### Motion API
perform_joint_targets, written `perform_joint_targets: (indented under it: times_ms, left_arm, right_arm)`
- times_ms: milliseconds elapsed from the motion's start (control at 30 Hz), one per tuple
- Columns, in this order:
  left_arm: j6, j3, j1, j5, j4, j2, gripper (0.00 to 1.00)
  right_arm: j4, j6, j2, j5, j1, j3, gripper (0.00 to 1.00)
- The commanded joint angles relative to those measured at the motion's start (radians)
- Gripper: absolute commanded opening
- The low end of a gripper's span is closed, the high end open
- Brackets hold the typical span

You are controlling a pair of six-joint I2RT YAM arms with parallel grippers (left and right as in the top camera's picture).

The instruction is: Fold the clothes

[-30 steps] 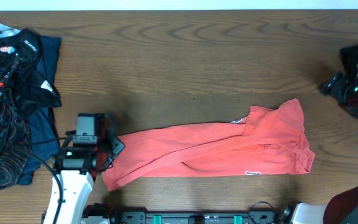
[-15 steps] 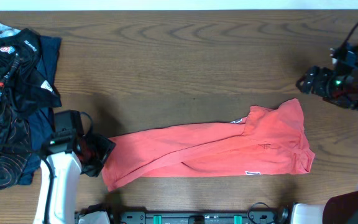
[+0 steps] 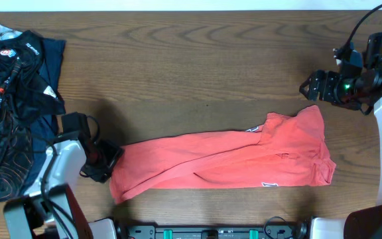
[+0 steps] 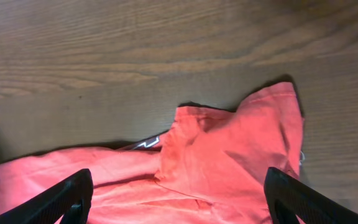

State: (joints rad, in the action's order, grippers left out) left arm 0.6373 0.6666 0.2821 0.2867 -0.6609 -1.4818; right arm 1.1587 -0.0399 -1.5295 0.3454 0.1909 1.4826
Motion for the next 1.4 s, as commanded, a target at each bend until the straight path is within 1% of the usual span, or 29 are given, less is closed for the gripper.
perform_joint_targets:
  times_ms: [0,33,67,100,133,167,267,433,700,867,1000,1033,1067,1100,1133,1200,1367]
  left_arm:
    - [-0.035,-0.005,0.006,0.020,0.048,-0.064,0.35]
    - [-0.035,-0.005,0.006,0.020,0.060,-0.079,0.31]
    - [-0.035,-0.005,0.006,0.020,0.073,-0.094,0.28]
    - [-0.035,-0.005,0.006,0.020,0.080,-0.106,0.22]
    - [-0.035,-0.005,0.005,0.020,0.089,-0.117,0.08]
    - [-0.035,-0.005,0.005,0.020,0.097,-0.126,0.06]
    - [-0.035,-0.005,0.005,0.020,0.150,-0.136,0.06]
    - [-0.033,0.007,0.000,0.020,0.291,-0.136,0.06]
    - [-0.031,0.087,0.000,0.020,0.489,-0.151,0.06]
    - [-0.032,0.187,0.000,0.033,0.509,-0.219,0.06]
    - [-0.032,0.268,0.000,0.099,0.506,-0.290,0.06]
    - [-0.032,0.279,-0.002,0.113,0.505,-0.299,0.13]
    - [-0.032,0.286,-0.002,0.127,0.506,-0.303,0.29]
    - [-0.032,0.288,-0.002,0.137,0.506,-0.303,0.52]
    - [-0.032,0.288,-0.002,0.141,0.505,-0.300,0.65]
    - [-0.035,0.288,-0.001,0.144,0.494,-0.295,0.82]
    - [-0.078,0.288,0.040,0.144,0.432,-0.290,0.86]
  right_arm:
    - [-0.003,0.023,0.008,0.031,-0.010,0.018,0.84]
    - [-0.003,0.023,0.008,0.034,-0.010,0.018,0.84]
    - [-0.003,0.023,0.008,0.040,-0.010,0.018,0.84]
    - [-0.003,0.024,0.008,0.047,-0.010,0.018,0.84]
    - [-0.004,0.023,0.008,0.051,-0.010,0.018,0.83]
    - [-0.004,0.023,0.008,0.052,-0.010,0.018,0.84]
    - [-0.004,0.023,0.008,0.056,-0.010,0.019,0.83]
    - [-0.004,0.023,0.009,0.076,-0.010,0.021,0.82]
    - [-0.003,0.023,0.009,0.082,-0.030,0.022,0.81]
    - [0.003,0.023,0.009,0.082,-0.068,0.023,0.80]
    - [0.010,0.023,0.009,0.082,-0.093,0.023,0.80]
    - [0.012,0.023,0.009,0.082,-0.095,0.023,0.80]
    - [0.014,0.023,0.009,0.082,-0.097,0.023,0.82]
    - [0.016,0.023,0.009,0.082,-0.097,0.023,0.84]
    - [0.019,0.023,0.009,0.082,-0.097,0.023,0.86]
    - [0.023,0.024,0.010,0.082,-0.097,0.023,0.86]
    - [0.043,0.047,0.010,0.082,-0.097,0.024,0.86]
